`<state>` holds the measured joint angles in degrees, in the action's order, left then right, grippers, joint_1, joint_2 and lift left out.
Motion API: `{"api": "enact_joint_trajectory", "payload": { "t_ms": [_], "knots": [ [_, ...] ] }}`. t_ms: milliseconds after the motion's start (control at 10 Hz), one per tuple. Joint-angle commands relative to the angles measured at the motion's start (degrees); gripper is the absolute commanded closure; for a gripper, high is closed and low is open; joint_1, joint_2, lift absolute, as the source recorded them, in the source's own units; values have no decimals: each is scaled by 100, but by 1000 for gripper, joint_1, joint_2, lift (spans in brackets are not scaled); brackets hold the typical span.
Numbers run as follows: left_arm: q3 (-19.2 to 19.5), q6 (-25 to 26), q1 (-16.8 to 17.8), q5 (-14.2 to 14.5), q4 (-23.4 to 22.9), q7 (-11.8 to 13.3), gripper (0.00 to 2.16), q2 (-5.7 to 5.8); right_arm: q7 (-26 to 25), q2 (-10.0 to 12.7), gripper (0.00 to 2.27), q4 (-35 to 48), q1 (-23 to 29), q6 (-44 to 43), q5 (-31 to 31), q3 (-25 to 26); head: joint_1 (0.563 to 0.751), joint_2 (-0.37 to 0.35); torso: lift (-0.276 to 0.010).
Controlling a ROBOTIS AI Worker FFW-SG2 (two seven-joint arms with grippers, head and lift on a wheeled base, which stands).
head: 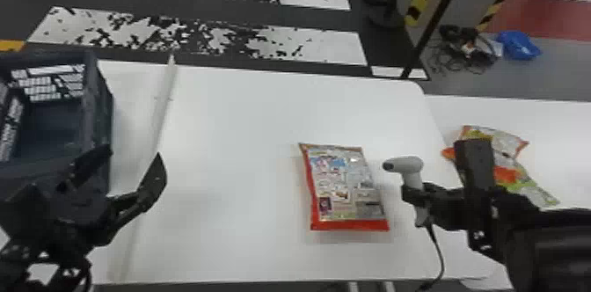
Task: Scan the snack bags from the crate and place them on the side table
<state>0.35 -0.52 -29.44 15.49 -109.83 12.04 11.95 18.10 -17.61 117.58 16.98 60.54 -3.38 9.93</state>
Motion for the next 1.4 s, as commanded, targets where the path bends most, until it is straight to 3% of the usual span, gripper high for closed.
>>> {"api": "enact_joint_trajectory", "payload": {
  "t_ms": [0,300,700,800,900,1000,1100,1300],
  "knots": [
    [0,13,0,-2,6,0,39,0,-34,-58,2246,-464,-247,-186,4,-9,695,-178,-81],
    [9,13,0,-2,-3,-9,39,0,-96,-119,2246,-1255,-669,-520,-22,-79,695,-200,-81],
    [9,13,0,-2,-3,-9,39,-9,-113,-146,2186,-1686,-871,-661,-31,-220,695,-207,-81],
    [9,13,0,-2,-3,-9,39,0,-105,-137,1851,-1721,-863,-714,-31,-228,695,-207,-81],
    [9,13,0,-2,-3,-9,39,-9,-113,-137,1214,-1730,-863,-714,-57,-228,695,-206,-81],
    [9,13,0,-2,-3,-9,39,-9,-175,-146,363,-1721,-854,-714,-128,-220,695,-205,-81],
    [9,13,0,-2,-12,-9,39,-9,-201,-146,76,-1703,-845,-714,-145,-193,695,-204,-81],
    [9,13,-9,-2,-3,-9,39,-9,-272,-137,63,-1334,-617,-749,-383,18,695,-209,-81]
  ]
}}
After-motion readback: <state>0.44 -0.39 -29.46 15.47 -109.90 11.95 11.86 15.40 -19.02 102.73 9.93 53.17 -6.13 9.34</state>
